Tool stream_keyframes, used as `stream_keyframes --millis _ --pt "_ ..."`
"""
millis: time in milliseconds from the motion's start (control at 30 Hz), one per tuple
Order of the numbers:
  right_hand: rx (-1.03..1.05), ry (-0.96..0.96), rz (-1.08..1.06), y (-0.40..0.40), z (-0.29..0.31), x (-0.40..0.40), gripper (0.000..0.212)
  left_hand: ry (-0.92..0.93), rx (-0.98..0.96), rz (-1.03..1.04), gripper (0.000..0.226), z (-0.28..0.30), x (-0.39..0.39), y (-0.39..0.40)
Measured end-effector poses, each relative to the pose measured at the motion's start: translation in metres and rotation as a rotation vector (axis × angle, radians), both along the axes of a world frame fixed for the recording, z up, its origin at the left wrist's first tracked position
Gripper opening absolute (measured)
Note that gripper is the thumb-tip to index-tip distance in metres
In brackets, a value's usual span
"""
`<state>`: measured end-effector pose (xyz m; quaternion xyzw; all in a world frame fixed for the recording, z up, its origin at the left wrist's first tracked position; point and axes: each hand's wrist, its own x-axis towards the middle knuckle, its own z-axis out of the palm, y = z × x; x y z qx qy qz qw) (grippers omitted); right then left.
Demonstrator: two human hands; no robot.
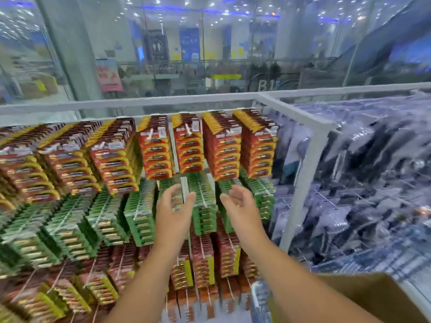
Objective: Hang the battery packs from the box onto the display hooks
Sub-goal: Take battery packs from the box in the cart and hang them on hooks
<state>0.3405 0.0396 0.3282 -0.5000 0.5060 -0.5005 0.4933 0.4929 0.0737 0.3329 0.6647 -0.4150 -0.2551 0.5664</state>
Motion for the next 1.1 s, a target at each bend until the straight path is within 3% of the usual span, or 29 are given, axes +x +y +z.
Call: stream_keyframes --millis 567,833,1100 --pt "0.116 -0.049 -0.264 0.080 -0.042 -0.278 0.034 -0.092 0.152 -0.417 0.033 -0.046 -0.257 0.042" --pt "0.245 -0.036 -0.454 0.069 -0.096 -0.338 0.038 -0.101 0.271 -0.624 0.025 -0.101 -0.314 -0.001" --pt "0.434 -0.014 -0.689 0.056 -0.153 -0.363 0.023 -0.112 0.394 -0.857 0.022 -0.168 -0.350 -0.060"
